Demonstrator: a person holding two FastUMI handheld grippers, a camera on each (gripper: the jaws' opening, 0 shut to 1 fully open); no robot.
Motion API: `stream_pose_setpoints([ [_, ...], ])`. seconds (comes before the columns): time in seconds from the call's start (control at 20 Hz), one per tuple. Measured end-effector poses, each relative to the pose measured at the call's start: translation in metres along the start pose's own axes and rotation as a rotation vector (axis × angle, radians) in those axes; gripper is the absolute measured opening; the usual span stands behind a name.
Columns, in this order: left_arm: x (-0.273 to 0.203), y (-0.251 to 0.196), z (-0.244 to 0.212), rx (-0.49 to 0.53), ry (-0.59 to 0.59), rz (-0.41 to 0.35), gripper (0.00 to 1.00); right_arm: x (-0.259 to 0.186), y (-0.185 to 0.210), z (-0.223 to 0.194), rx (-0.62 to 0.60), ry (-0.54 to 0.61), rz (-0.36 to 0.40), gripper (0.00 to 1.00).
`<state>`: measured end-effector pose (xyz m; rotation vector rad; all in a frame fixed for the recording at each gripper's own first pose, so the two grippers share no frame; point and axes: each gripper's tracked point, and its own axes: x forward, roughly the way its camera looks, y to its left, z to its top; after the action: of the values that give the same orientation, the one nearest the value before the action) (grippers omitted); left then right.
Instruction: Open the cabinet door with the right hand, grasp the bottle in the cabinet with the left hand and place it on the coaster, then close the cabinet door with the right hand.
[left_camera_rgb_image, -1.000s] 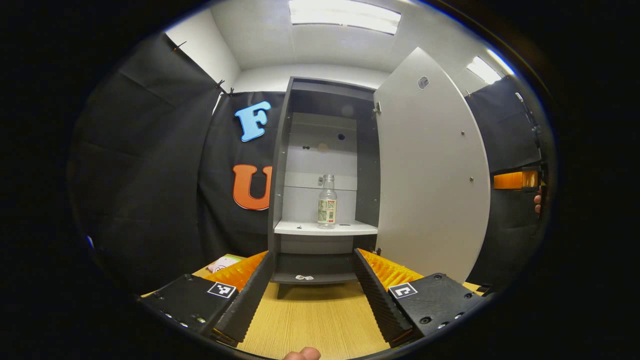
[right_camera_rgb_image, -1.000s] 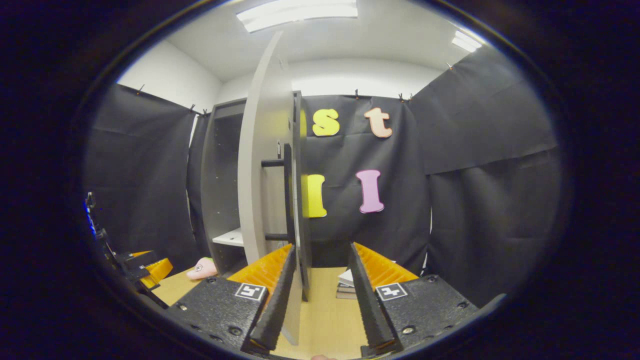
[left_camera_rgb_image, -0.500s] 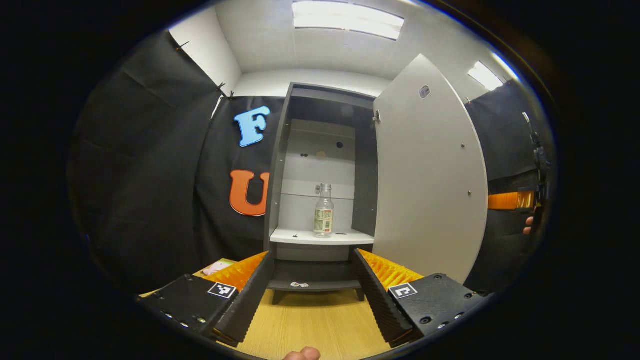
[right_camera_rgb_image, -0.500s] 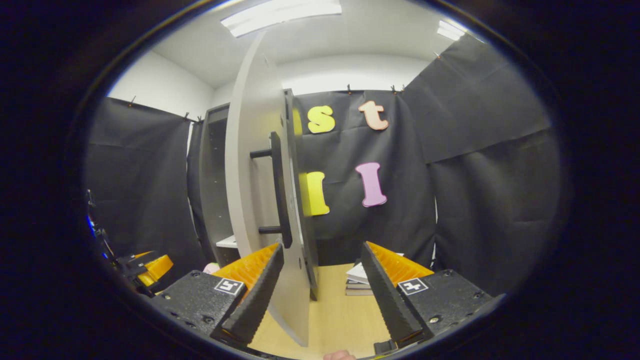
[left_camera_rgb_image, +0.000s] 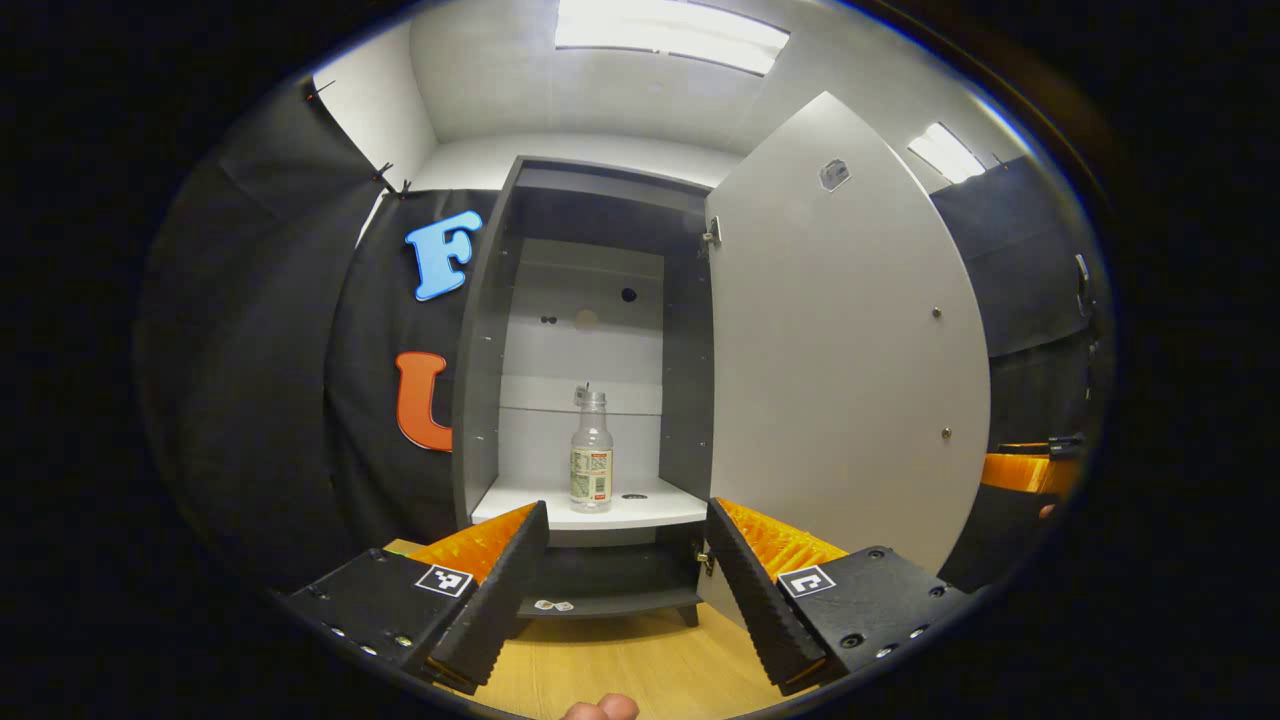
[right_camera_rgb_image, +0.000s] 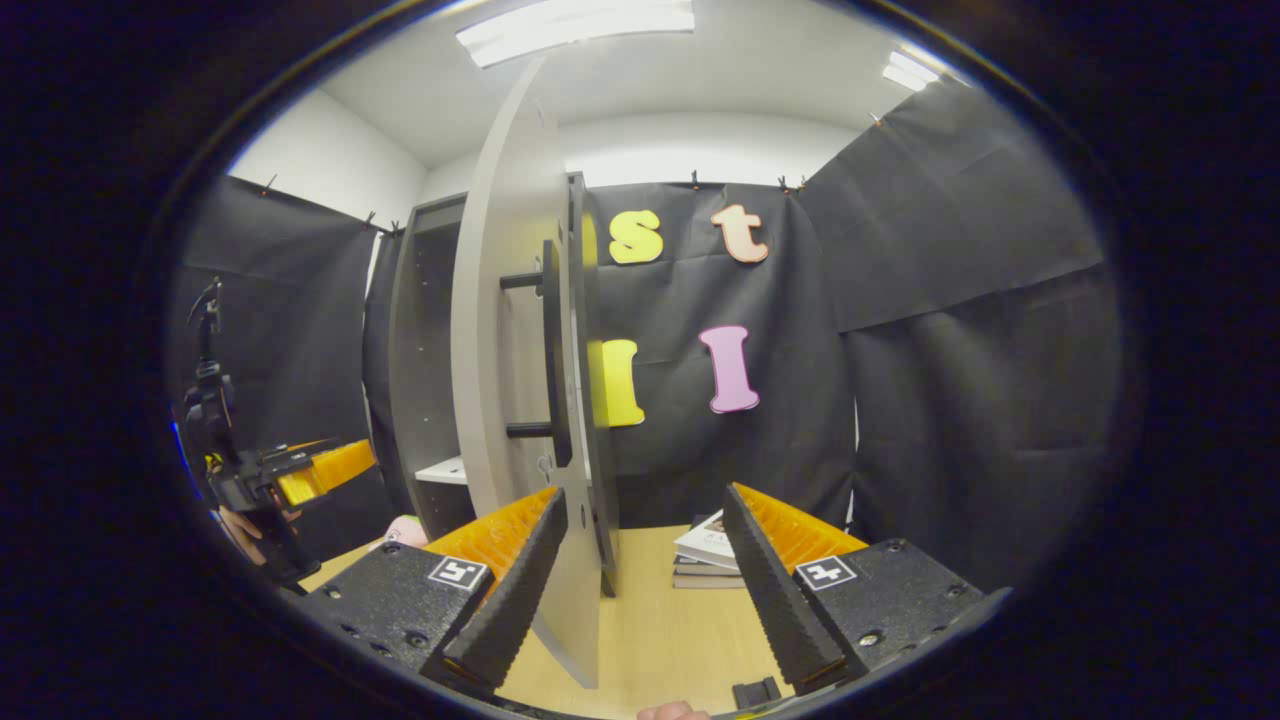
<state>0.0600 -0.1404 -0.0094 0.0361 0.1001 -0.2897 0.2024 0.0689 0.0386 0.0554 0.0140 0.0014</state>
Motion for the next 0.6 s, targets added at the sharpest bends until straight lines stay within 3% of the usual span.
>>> stream_pose_setpoints([
  [0.35,0.094,0.023,0.025,0.050,-0.044,0.053,0.95,0.005,-0.005,0.000,0.046,0.020,0.016,0.97],
  [0.6,0.168,0.031,0.035,0.097,-0.057,0.051,0.95,0.006,-0.013,0.007,0.099,0.013,0.011,0.96],
])
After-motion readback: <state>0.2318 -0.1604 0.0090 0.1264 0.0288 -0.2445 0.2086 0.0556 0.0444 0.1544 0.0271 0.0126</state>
